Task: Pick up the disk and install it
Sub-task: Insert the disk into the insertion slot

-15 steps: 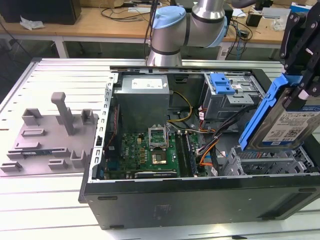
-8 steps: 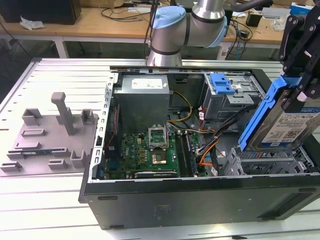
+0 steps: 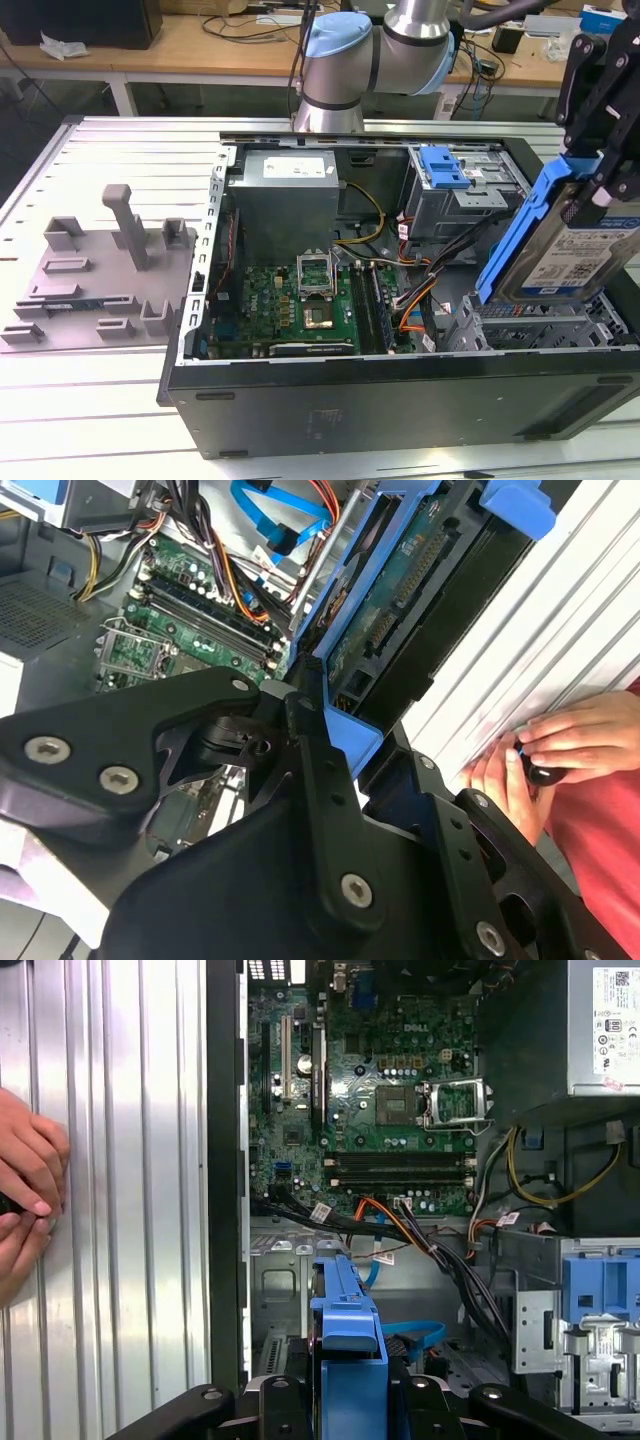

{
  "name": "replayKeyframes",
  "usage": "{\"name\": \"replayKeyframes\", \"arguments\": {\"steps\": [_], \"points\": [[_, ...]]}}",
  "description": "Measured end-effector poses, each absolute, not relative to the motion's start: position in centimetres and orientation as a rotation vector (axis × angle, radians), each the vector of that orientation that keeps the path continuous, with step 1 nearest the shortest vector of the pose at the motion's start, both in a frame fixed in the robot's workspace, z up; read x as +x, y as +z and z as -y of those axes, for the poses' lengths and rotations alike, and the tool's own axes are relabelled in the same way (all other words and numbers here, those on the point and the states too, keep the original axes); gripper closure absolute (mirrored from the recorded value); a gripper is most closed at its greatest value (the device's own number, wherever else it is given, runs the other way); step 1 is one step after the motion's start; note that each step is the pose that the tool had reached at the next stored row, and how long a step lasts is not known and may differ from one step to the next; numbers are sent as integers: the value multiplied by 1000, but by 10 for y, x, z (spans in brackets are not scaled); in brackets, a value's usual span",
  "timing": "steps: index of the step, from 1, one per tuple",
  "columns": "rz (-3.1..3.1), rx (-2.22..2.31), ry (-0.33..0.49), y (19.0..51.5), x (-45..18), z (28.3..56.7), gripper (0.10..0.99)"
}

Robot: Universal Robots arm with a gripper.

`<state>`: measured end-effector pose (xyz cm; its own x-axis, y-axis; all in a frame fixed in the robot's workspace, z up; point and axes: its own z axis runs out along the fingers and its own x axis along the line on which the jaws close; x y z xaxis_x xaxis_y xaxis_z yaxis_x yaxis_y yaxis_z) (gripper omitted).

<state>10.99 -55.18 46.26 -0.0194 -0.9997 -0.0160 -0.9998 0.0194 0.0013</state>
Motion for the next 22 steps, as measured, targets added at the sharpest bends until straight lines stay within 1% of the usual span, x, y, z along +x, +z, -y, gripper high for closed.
{"name": "replayKeyframes", "arguments": {"steps": [22], "points": [[-2235,-2192,19,447,111,554,718]]}}
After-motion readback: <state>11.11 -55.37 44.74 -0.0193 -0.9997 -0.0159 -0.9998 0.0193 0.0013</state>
